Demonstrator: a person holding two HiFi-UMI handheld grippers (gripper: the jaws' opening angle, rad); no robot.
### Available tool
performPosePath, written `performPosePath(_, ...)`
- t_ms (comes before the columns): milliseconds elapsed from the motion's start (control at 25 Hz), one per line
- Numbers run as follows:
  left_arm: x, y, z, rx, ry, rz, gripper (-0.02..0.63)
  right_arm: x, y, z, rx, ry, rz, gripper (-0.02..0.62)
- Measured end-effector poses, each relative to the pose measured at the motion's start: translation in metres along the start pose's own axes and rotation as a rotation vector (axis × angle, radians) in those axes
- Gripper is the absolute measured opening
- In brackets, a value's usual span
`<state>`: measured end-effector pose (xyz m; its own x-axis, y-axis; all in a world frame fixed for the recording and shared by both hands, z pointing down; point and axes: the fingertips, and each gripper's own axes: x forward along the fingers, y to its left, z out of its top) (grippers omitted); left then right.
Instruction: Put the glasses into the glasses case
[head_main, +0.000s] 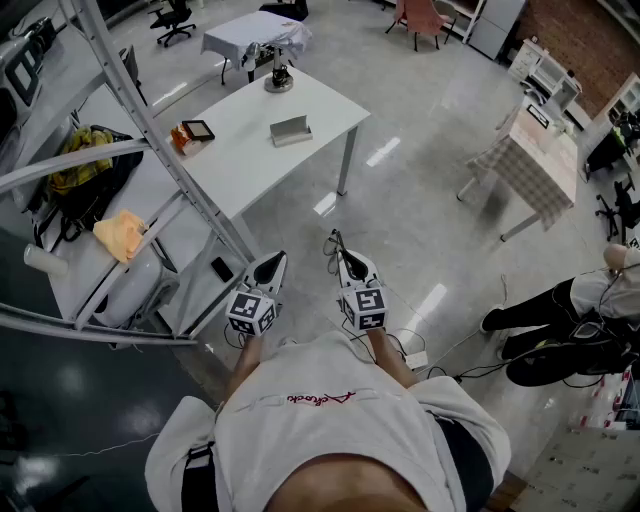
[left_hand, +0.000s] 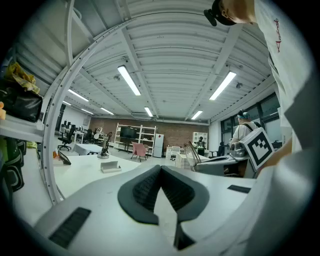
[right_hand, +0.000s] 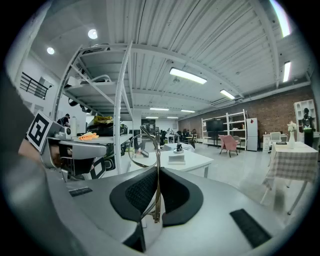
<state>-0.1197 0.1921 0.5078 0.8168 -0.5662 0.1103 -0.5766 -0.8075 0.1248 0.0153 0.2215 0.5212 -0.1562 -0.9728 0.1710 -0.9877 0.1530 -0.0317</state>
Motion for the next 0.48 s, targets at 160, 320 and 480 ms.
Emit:
performPosePath(160,0.005,-0.003,0.000,-0.002,-0.001,-0.003,0.023,0.001,-0.004,0.001,-0.005,0.000,0.001,0.034)
performPosePath(320,0.011,-0.009,-0.001,-0.003,0.000,-0.007,0.023,-0.004,-0.009,0.003,0.009,-0.020,0.010,0.035)
performPosePath(480,0.020,-0.021,-0.002,-0.002,0.005,-0.018,0.023,-0.011,-0.019,0.004,0.034,-0.043,0.018,0.035)
